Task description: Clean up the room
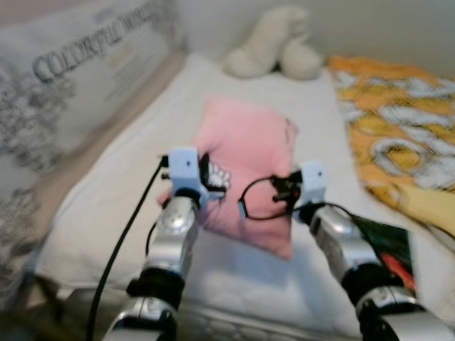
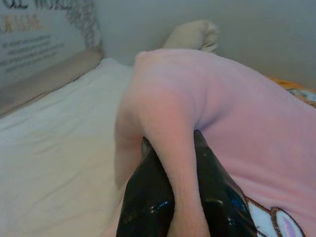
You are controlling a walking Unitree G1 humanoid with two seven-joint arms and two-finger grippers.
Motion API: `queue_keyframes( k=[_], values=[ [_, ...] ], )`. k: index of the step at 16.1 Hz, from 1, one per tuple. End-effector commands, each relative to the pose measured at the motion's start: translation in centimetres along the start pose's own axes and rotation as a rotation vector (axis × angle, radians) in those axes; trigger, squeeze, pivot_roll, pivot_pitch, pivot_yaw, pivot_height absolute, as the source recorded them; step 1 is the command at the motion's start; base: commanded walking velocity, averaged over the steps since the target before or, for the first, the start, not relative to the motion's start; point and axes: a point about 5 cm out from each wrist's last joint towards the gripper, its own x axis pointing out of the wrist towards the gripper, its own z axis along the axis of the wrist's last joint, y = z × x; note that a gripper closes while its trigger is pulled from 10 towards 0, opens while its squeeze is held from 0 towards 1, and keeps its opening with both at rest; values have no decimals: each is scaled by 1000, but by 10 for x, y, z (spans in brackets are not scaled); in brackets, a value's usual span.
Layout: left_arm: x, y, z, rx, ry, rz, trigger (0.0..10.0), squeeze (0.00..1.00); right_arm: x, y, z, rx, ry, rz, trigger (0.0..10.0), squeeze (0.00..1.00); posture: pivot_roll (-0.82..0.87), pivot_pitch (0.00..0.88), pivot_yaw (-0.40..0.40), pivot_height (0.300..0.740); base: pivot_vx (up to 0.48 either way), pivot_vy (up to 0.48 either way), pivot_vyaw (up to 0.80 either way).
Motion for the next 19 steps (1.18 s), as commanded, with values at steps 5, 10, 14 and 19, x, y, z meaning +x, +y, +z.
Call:
queue_keyframes(
  k=[5,10,14,19],
  values=[
    [5,9,6,27,-4,-14,10000,0,-7,-11,-2,11,-12,-67,10000,0,153,0,-35,740,450,0,451],
    [8,15,10,17,-5,-25,10000,0,-10,-10,-9,31,6,-82,10000,0,142,0,-28,740,259,244,201],
    [10,14,8,22,6,-29,10000,0,-11,-8,-10,37,9,-74,10000,0,139,0,-27,740,0,480,0],
    [8,10,7,-21,11,-11,10000,0,-11,-7,-12,39,21,-63,10000,0,143,0,-29,740,0,480,0]
  ],
)
